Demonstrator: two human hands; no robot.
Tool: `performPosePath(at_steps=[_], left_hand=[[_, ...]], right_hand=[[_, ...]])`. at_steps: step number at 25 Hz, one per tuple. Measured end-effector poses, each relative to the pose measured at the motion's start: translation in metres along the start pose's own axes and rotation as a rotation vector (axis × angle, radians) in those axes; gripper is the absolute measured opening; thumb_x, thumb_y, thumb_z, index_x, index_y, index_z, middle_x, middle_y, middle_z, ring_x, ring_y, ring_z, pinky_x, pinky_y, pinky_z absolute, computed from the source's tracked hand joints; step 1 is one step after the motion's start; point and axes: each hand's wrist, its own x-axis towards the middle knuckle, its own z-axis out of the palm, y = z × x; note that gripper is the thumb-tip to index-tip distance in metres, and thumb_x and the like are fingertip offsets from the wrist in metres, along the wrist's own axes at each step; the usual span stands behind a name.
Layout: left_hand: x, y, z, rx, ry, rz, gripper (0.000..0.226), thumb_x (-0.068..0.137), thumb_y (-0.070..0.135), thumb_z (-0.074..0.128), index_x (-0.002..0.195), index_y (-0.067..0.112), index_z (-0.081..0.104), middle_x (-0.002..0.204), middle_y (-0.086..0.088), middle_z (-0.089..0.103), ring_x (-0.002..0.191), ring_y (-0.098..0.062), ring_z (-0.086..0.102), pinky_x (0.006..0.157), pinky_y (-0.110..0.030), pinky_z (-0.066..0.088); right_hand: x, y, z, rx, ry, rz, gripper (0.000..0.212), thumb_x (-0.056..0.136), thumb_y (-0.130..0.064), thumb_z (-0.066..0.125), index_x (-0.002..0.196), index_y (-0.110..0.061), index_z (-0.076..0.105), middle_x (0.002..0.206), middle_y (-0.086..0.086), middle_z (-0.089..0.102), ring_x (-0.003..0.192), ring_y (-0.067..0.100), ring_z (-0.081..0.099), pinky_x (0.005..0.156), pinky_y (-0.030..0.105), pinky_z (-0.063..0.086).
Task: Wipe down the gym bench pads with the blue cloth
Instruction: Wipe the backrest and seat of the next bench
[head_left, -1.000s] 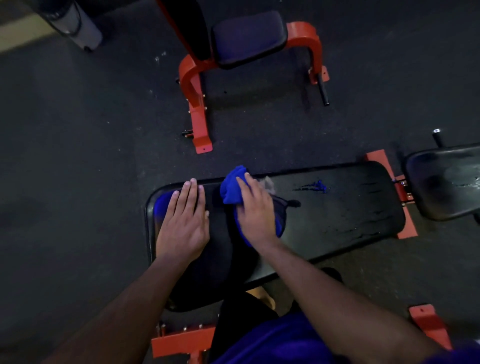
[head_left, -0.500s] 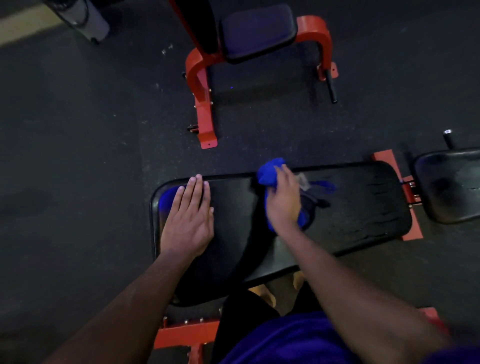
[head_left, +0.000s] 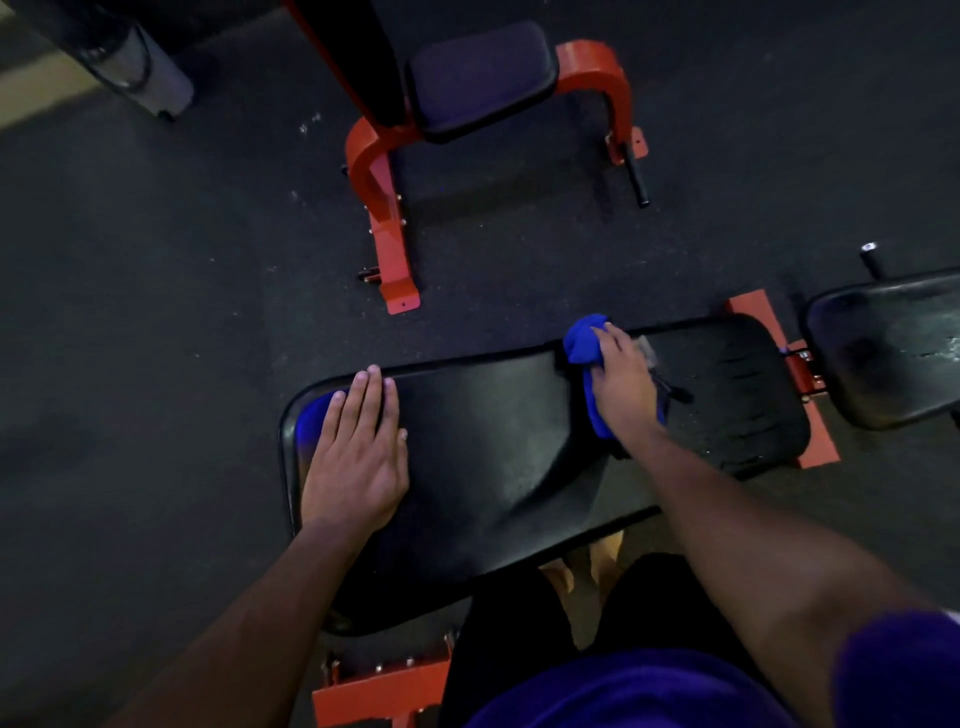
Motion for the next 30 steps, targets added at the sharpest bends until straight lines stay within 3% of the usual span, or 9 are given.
performPosePath(at_steps=[3,9,13,16,20,23,26,30], left_hand=[[0.0,0.0,-0.003,0.0,-0.025,0.007,0.062,0.104,0.03,0.024,0.154,-0.004,0.035,0.164,-0.022,0.028,0.155,-0.032,0.024,0.126,-0.049,0.017],[0.002,0.034,-0.017,-0.015,0.069,0.086,0.061,0.103,0.03,0.032,0.155,-0.002,0.036,0.164,-0.021,0.03,0.153,-0.033,0.027,0.127,-0.05,0.011],[0.009,0.144,0.0,-0.102,-0.009,0.246,0.061,0.103,0.032,0.036,0.156,0.002,0.034,0.165,-0.016,0.029,0.153,-0.028,0.027,0.126,-0.044,0.008],[0.023,0.213,0.032,-0.111,-0.103,0.241,0.06,0.103,0.032,0.032,0.153,0.0,0.04,0.162,-0.018,0.035,0.151,-0.03,0.034,0.124,-0.044,0.015],[0.034,0.237,0.054,-0.023,-0.197,0.145,0.064,0.103,0.035,0.029,0.155,-0.003,0.034,0.165,-0.021,0.028,0.154,-0.031,0.025,0.126,-0.047,0.012],[0.032,0.243,0.059,0.029,-0.196,0.138,0.065,0.105,0.036,0.027,0.159,-0.001,0.025,0.168,-0.02,0.018,0.157,-0.029,0.016,0.128,-0.048,0.009],[0.037,0.246,0.064,0.061,-0.221,0.122,0.067,0.105,0.038,0.025,0.16,0.001,0.019,0.17,-0.018,0.012,0.158,-0.029,0.011,0.128,-0.048,0.004],[0.036,0.246,0.065,0.057,-0.241,0.12,0.066,0.107,0.039,0.021,0.161,0.002,0.012,0.17,-0.017,0.006,0.159,-0.027,0.004,0.128,-0.047,0.0]], right_hand=[[0.011,0.008,-0.041,0.026,0.01,-0.022,0.056,0.085,0.003,0.054,0.14,-0.009,0.051,0.148,0.009,0.045,0.128,0.034,0.049,0.11,0.042,0.038],[-0.079,0.027,-0.081,0.234,0.219,0.018,0.062,0.084,0.009,0.058,0.141,-0.013,0.051,0.148,0.003,0.045,0.135,0.02,0.045,0.113,0.02,0.026],[-0.122,0.067,-0.07,0.21,0.195,0.089,0.063,0.084,0.006,0.06,0.143,-0.013,0.05,0.151,0.004,0.041,0.138,0.026,0.041,0.118,0.034,0.029],[-0.127,0.08,-0.045,0.098,0.106,0.048,0.07,0.087,0.001,0.06,0.15,-0.023,0.041,0.157,0.004,0.032,0.141,0.029,0.034,0.116,0.041,0.03],[-0.122,0.083,-0.005,0.001,0.0,-0.05,0.067,0.085,-0.01,0.048,0.15,-0.027,0.039,0.16,0.007,0.03,0.137,0.038,0.036,0.114,0.051,0.036],[-0.12,0.103,0.002,-0.019,-0.044,-0.098,0.068,0.08,-0.017,0.036,0.148,-0.024,0.042,0.159,0.006,0.032,0.139,0.036,0.036,0.115,0.049,0.033],[-0.096,0.145,-0.008,-0.077,0.038,-0.14,0.068,0.076,-0.005,0.051,0.142,-0.016,0.051,0.153,0.011,0.042,0.131,0.036,0.042,0.111,0.049,0.038],[-0.071,0.2,-0.023,-0.081,0.08,0.004,0.064,0.082,0.0,0.062,0.143,-0.015,0.049,0.153,0.012,0.041,0.131,0.038,0.043,0.112,0.049,0.037]])
